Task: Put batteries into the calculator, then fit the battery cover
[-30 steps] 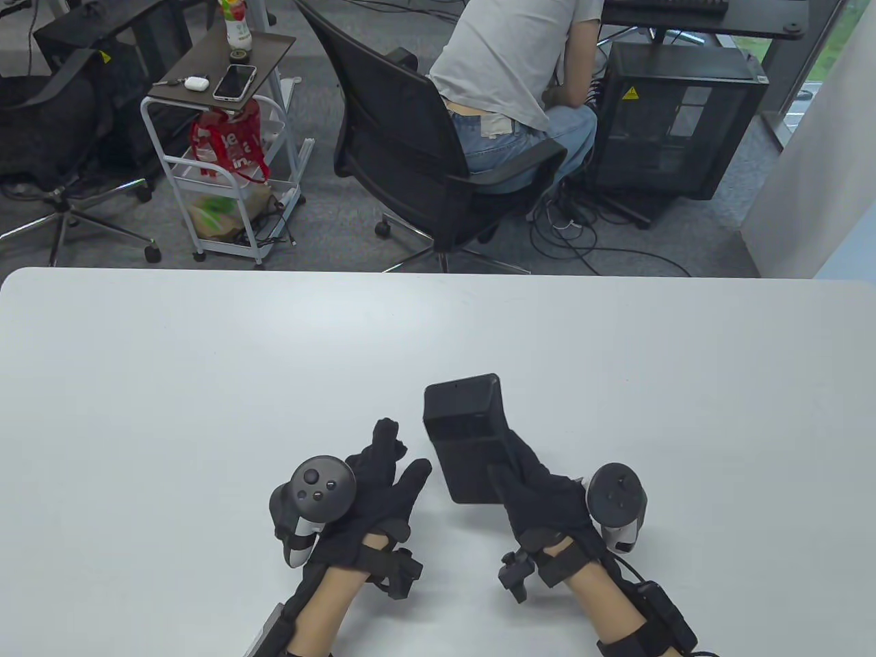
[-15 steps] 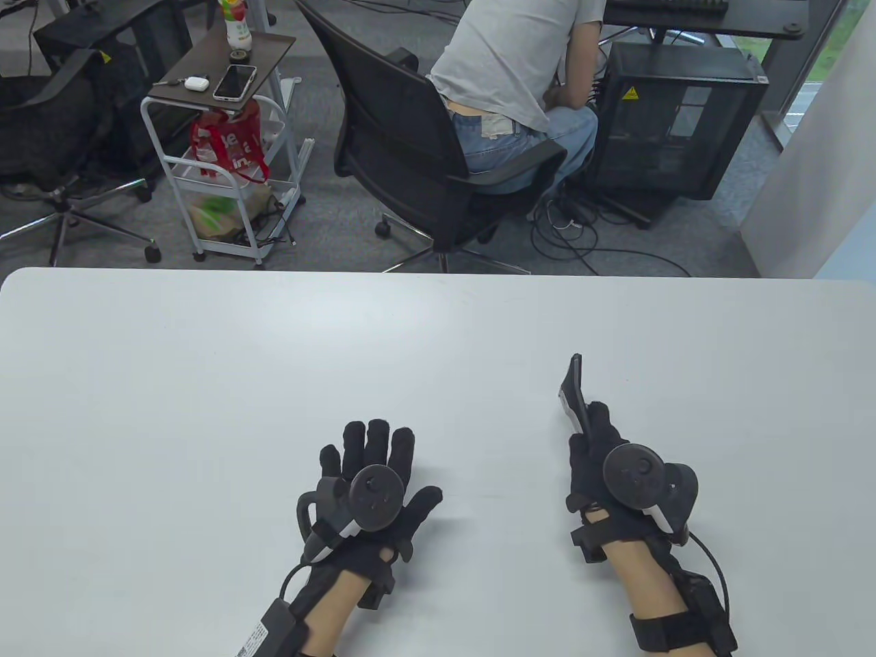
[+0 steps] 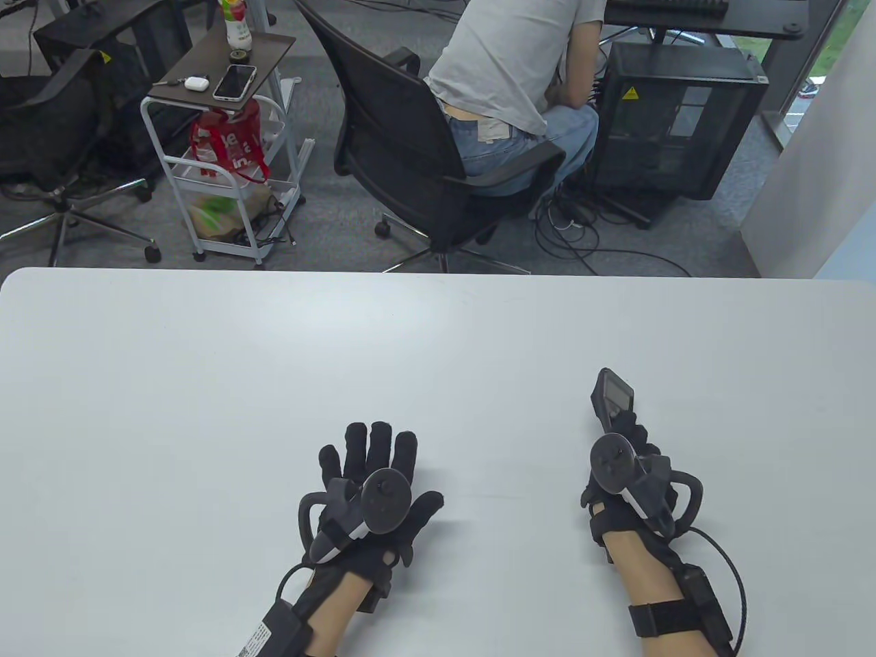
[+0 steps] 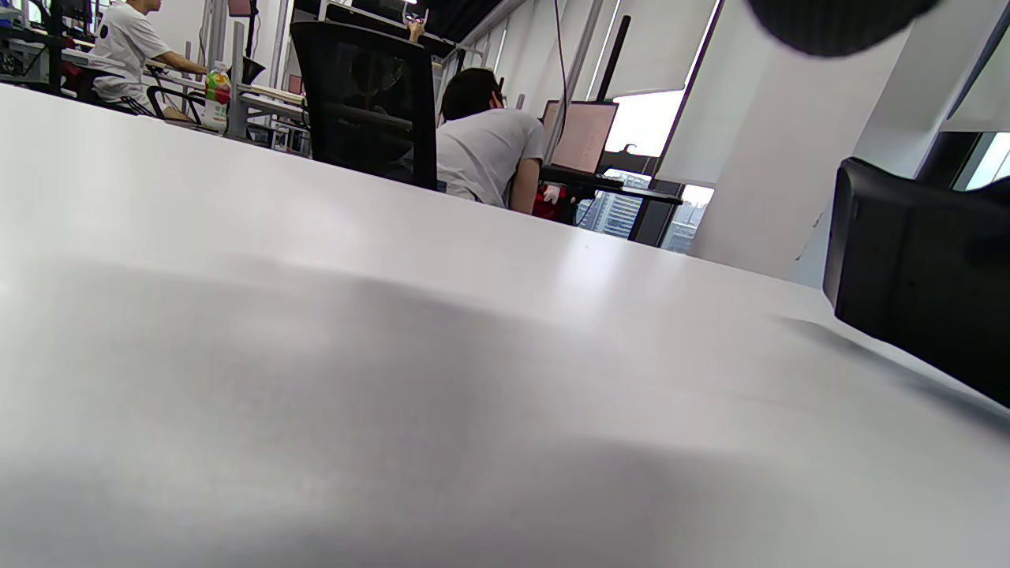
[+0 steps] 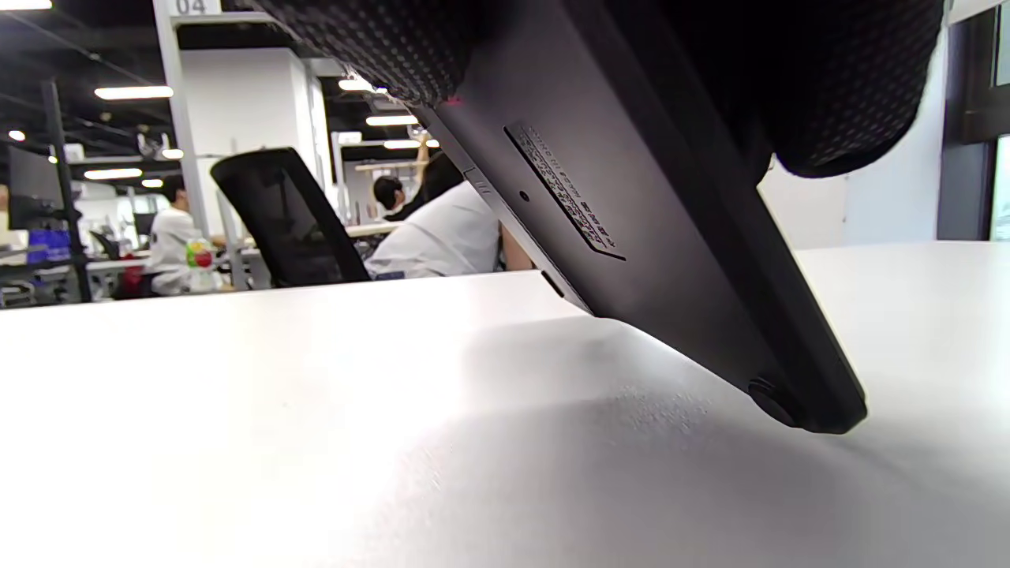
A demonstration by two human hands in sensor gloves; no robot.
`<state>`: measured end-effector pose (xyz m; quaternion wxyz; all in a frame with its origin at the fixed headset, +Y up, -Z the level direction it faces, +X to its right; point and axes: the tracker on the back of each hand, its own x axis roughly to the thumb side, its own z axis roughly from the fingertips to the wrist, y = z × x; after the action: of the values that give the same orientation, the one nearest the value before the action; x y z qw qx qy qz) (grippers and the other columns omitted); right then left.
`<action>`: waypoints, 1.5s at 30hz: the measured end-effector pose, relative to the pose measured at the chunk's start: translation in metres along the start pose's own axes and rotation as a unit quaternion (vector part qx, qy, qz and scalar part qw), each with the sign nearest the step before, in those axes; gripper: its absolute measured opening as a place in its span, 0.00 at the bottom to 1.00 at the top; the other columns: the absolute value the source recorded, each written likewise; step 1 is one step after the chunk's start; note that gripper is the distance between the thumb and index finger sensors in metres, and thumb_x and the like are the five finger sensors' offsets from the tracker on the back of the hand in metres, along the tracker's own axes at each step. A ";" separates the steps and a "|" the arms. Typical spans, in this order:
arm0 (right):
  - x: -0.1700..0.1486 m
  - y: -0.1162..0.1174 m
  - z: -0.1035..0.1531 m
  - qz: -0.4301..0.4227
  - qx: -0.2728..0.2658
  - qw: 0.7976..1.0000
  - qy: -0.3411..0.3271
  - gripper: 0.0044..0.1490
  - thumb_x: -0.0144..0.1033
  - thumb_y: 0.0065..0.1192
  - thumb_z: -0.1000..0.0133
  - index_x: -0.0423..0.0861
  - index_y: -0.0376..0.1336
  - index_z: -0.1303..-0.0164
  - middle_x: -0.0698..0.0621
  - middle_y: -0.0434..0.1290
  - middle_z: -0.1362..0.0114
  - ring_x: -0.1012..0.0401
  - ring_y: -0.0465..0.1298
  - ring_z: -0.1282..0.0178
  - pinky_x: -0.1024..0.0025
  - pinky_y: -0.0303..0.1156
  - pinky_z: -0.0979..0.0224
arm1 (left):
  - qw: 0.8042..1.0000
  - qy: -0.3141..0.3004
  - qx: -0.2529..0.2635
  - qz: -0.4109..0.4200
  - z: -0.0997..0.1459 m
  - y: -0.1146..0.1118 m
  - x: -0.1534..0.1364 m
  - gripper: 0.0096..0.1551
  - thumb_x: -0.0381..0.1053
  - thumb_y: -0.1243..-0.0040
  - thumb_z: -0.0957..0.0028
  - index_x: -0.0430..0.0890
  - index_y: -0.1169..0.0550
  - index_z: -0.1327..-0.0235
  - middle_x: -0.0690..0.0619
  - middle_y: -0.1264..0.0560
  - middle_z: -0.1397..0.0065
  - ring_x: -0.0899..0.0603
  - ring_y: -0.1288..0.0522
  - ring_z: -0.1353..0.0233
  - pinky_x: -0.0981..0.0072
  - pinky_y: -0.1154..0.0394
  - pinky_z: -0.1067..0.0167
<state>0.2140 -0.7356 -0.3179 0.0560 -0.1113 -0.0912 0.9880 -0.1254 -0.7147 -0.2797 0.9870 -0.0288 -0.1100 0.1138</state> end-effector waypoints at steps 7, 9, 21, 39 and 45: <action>0.000 0.010 -0.004 0.032 0.022 0.999 0.018 0.39 0.35 0.57 0.42 0.30 0.52 0.26 0.27 0.66 0.29 0.29 0.72 0.37 0.33 0.71 0.41 | 1.000 0.001 -0.005 0.003 0.000 0.000 0.001 0.55 0.77 0.50 0.53 0.53 0.52 0.19 0.47 0.61 0.15 0.31 0.67 0.16 0.22 0.67 0.29; -0.001 0.015 -0.006 0.036 0.047 0.998 0.021 0.40 0.35 0.56 0.42 0.29 0.50 0.25 0.25 0.63 0.28 0.27 0.69 0.35 0.34 0.71 0.42 | 1.000 0.002 -0.008 0.003 0.000 0.000 0.001 0.55 0.77 0.50 0.53 0.53 0.52 0.19 0.47 0.61 0.15 0.31 0.67 0.16 0.22 0.67 0.29; 0.004 0.031 -0.012 0.040 0.091 0.995 0.001 0.47 0.43 0.63 0.44 0.28 0.50 0.26 0.20 0.57 0.27 0.25 0.63 0.37 0.37 0.68 0.43 | 1.000 0.005 -0.029 -0.001 0.000 -0.003 0.004 0.55 0.77 0.50 0.53 0.53 0.52 0.19 0.47 0.61 0.15 0.32 0.68 0.16 0.22 0.68 0.29; 0.011 0.043 -0.013 0.066 0.135 0.989 -0.016 0.52 0.51 0.67 0.45 0.28 0.52 0.26 0.20 0.53 0.26 0.26 0.60 0.38 0.44 0.69 0.43 | 0.999 0.009 -0.035 -0.004 0.000 -0.004 0.004 0.55 0.77 0.50 0.53 0.53 0.52 0.19 0.47 0.62 0.15 0.32 0.69 0.16 0.23 0.68 0.29; 0.005 0.038 -0.009 0.028 0.131 0.991 -0.026 0.49 0.54 0.61 0.44 0.34 0.52 0.23 0.23 0.52 0.24 0.26 0.60 0.36 0.42 0.69 0.42 | 1.000 0.004 -0.020 -0.011 0.000 0.001 0.004 0.55 0.77 0.49 0.53 0.54 0.52 0.19 0.47 0.61 0.15 0.32 0.68 0.16 0.22 0.68 0.30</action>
<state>0.2083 -0.7705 -0.3352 0.0405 -0.0799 0.0406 0.9951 -0.1217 -0.7130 -0.2790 0.9878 -0.0482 -0.1086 0.1009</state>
